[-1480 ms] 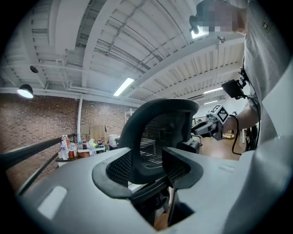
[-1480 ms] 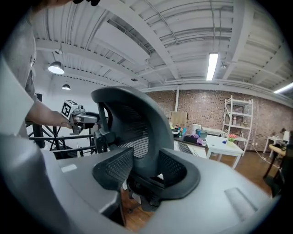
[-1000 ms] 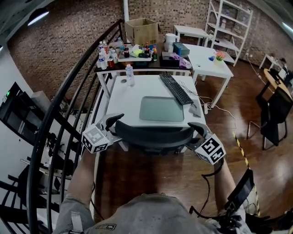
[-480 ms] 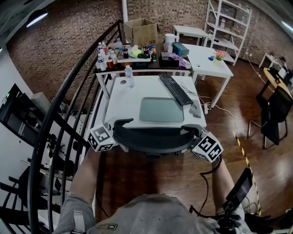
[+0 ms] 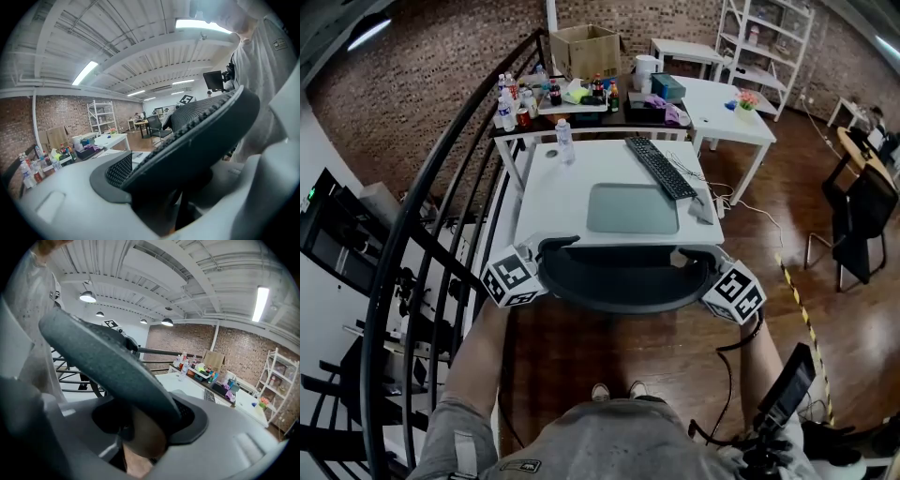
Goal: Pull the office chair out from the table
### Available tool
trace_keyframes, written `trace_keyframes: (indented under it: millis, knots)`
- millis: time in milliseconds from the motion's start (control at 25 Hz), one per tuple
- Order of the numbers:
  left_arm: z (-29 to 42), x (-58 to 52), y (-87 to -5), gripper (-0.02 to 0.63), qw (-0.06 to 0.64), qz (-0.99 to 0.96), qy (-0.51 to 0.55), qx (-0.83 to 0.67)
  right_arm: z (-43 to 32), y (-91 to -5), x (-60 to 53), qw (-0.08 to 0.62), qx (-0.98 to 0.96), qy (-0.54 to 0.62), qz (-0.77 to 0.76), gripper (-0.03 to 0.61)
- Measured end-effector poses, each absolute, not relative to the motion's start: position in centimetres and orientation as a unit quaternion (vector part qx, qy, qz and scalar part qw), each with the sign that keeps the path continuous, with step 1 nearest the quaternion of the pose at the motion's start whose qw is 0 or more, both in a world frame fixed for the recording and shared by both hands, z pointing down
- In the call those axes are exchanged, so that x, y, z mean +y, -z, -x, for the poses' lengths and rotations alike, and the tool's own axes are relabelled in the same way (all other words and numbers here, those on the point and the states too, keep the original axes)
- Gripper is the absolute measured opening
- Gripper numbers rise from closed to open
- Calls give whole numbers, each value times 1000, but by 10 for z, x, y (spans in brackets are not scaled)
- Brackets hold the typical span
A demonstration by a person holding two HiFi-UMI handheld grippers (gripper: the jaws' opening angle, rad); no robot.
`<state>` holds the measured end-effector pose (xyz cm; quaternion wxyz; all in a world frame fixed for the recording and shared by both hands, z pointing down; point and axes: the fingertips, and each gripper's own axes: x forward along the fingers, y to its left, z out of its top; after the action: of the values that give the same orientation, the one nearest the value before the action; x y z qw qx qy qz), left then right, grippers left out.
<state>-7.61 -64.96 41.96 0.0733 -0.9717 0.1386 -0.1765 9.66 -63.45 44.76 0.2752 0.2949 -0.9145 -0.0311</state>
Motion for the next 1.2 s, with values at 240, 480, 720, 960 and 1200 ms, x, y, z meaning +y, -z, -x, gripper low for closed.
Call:
trace_keyframes:
  millis: [240, 480, 720, 960, 1200]
  knots:
    - [76, -620, -417, 247, 67, 975, 168, 132, -97, -447, -606, 276, -917, 22, -288, 227]
    - [76, -587, -422, 245, 58, 973, 170, 142, -96, -452, -572, 275, -923, 25, -269, 216]
    - [74, -561, -422, 258, 59, 970, 170, 165, -99, -454, -548, 279, -924, 34, -260, 210]
    - [66, -532, -423, 256, 55, 968, 168, 178, -106, -454, -523, 279, -927, 37, -248, 210]
    - [68, -499, -421, 259, 48, 967, 168, 185, -105, -453, -490, 277, -931, 39, -235, 207]
